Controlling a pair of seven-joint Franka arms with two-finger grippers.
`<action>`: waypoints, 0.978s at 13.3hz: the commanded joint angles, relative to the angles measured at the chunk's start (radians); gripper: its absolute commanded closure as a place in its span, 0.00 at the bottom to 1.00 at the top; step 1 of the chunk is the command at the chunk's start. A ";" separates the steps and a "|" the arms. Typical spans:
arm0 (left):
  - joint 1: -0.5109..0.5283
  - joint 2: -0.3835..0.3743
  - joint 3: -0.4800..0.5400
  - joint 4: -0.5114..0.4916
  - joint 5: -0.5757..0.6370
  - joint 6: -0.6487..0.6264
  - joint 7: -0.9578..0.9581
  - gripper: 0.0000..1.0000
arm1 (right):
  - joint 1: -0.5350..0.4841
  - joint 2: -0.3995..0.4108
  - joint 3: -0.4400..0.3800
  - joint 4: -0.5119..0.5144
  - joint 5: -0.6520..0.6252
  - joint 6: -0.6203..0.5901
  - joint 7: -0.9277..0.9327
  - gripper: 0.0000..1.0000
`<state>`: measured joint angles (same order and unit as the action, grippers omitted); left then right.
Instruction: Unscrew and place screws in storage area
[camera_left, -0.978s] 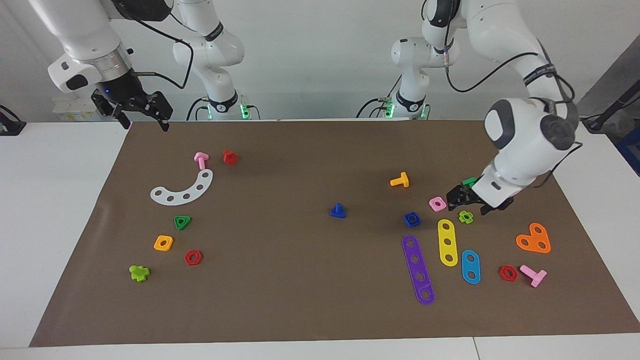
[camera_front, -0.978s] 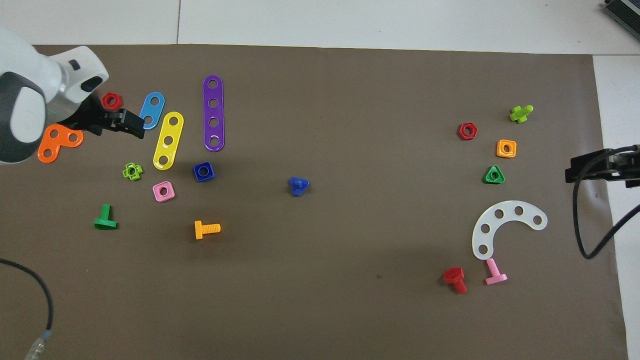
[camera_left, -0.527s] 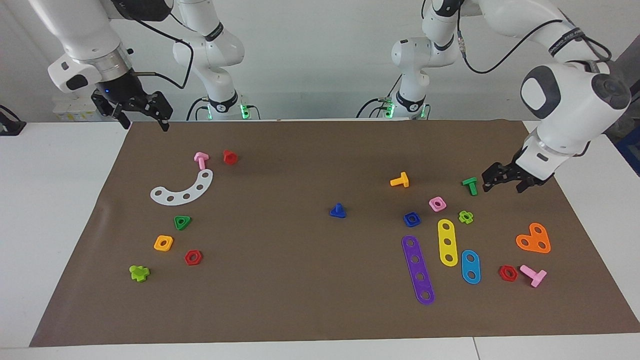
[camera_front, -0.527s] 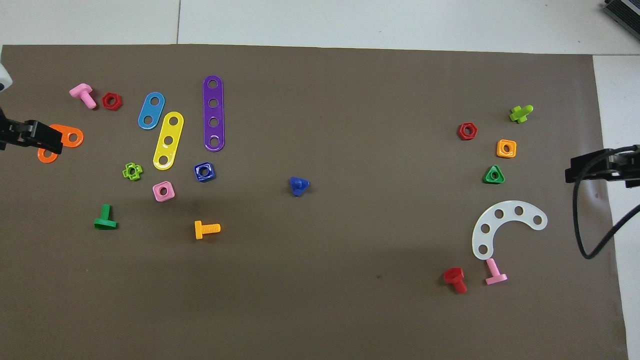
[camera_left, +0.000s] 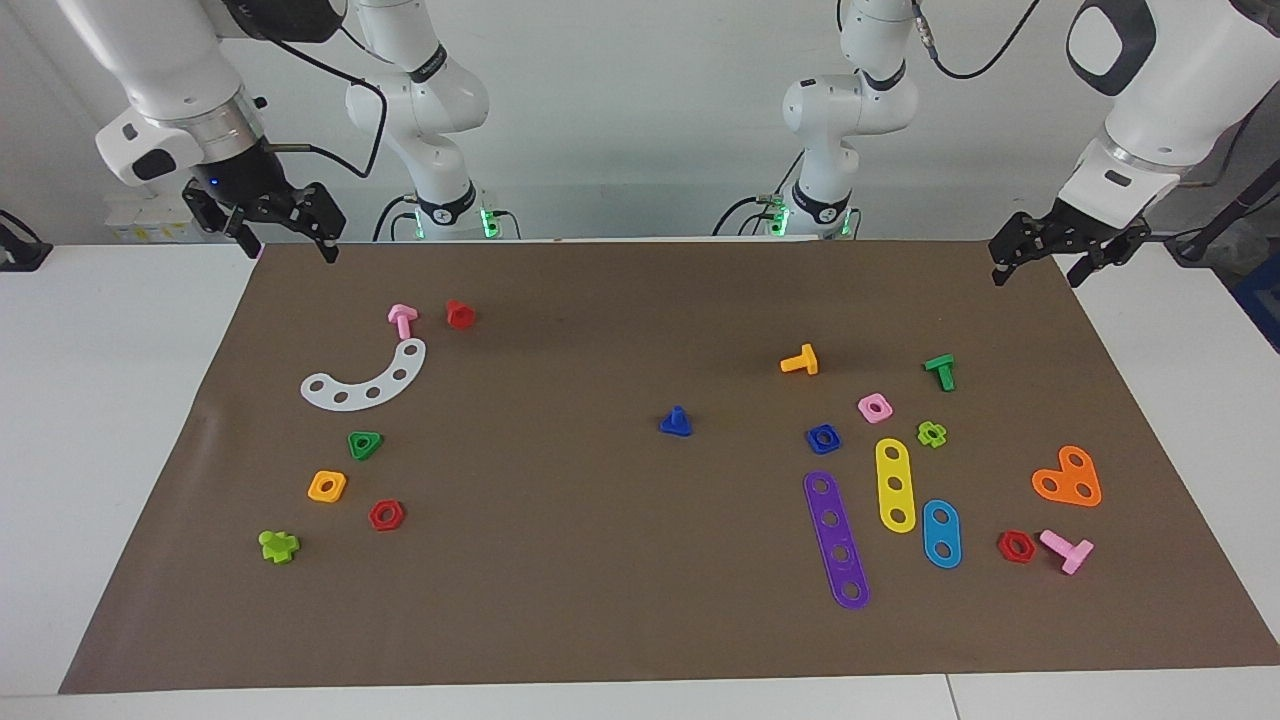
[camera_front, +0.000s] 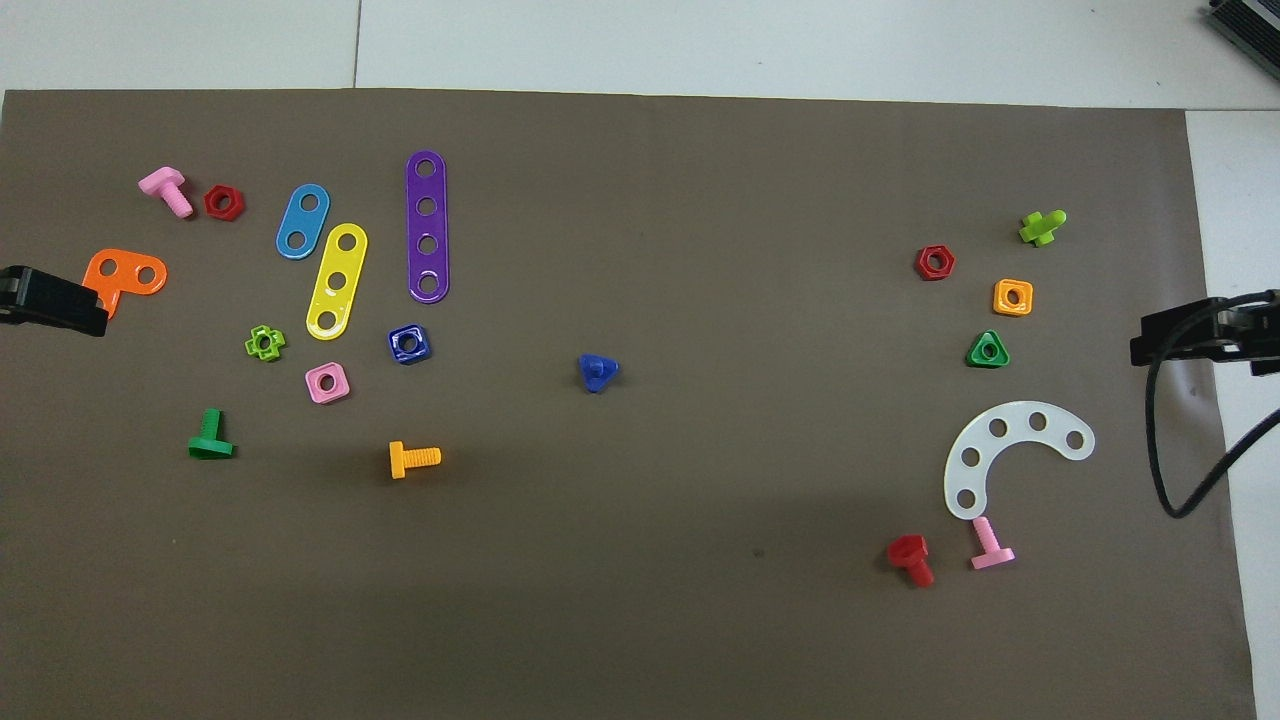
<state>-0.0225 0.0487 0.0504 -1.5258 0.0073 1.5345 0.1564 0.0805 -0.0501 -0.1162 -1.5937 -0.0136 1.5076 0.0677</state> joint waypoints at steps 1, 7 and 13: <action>-0.014 -0.015 0.013 -0.020 -0.016 -0.007 0.003 0.00 | -0.008 -0.019 0.007 -0.017 0.004 0.003 -0.023 0.00; -0.014 -0.027 0.017 -0.042 0.009 -0.008 0.000 0.00 | 0.112 -0.001 0.015 -0.060 0.038 0.112 0.022 0.00; -0.007 -0.026 0.016 -0.040 0.034 0.003 0.005 0.00 | 0.422 0.230 0.017 0.007 0.050 0.357 0.416 0.00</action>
<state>-0.0214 0.0480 0.0572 -1.5407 0.0202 1.5334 0.1563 0.4392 0.0660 -0.0988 -1.6475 0.0202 1.8018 0.3921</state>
